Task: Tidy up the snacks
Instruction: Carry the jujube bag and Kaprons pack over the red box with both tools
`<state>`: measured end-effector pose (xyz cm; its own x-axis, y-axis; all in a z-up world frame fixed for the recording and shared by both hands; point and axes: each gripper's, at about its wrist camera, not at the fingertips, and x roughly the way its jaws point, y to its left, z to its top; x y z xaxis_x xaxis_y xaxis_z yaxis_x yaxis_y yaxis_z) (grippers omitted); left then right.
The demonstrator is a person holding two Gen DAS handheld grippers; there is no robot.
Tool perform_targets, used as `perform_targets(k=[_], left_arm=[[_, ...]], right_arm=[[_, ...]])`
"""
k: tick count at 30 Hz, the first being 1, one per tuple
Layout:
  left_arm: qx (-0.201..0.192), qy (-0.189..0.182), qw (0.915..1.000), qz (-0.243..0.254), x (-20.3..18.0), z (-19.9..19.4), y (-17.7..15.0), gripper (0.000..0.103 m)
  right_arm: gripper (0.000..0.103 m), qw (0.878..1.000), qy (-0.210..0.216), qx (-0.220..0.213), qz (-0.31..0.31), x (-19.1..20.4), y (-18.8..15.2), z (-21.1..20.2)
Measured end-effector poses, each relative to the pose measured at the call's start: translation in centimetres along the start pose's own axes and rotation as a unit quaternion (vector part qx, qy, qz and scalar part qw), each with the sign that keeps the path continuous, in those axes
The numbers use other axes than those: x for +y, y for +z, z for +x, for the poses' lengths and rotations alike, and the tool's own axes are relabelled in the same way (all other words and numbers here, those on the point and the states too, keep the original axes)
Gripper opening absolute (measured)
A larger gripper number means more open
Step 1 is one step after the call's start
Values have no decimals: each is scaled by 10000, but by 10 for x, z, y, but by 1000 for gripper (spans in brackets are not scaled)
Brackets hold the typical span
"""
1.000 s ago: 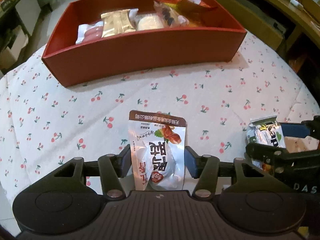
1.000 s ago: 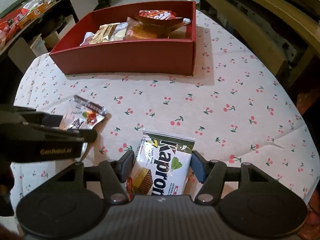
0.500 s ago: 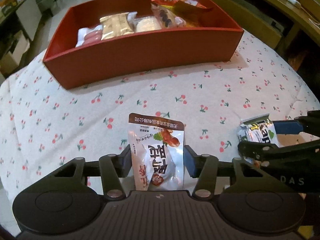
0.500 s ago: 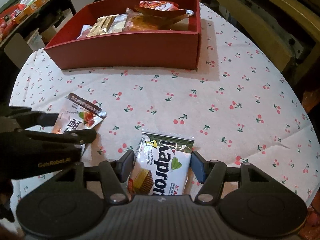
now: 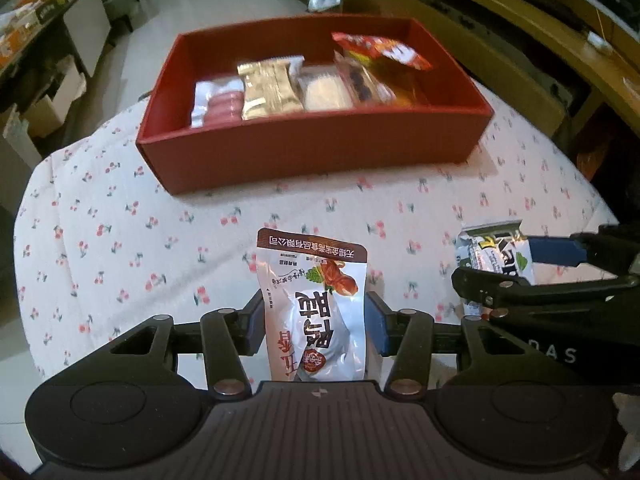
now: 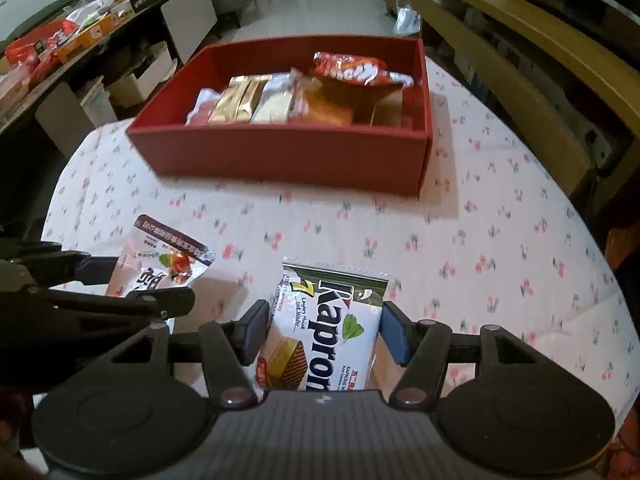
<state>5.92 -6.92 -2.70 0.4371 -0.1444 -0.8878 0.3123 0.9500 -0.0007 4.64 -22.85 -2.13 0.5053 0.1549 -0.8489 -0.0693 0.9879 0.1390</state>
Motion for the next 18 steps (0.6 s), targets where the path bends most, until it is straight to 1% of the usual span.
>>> perform_targets(k=[4,8,12,18], left_arm=[[-113,-7,9999,-52,6,1,17,57],[-345,8,9993,-142,13,-3,35,56],[-558,46,9980,-303,23,-7,54,55],[-753,108,9961,-438,33,-3,85,55]], right_arm=[[70,9999,-77,-122,20,1,16,2],[70,9994,-6,-287,168,-2,34,1],[70,9986,31,-502,192,2,57,1],[70,9973,20,-701,236,4,92,7]])
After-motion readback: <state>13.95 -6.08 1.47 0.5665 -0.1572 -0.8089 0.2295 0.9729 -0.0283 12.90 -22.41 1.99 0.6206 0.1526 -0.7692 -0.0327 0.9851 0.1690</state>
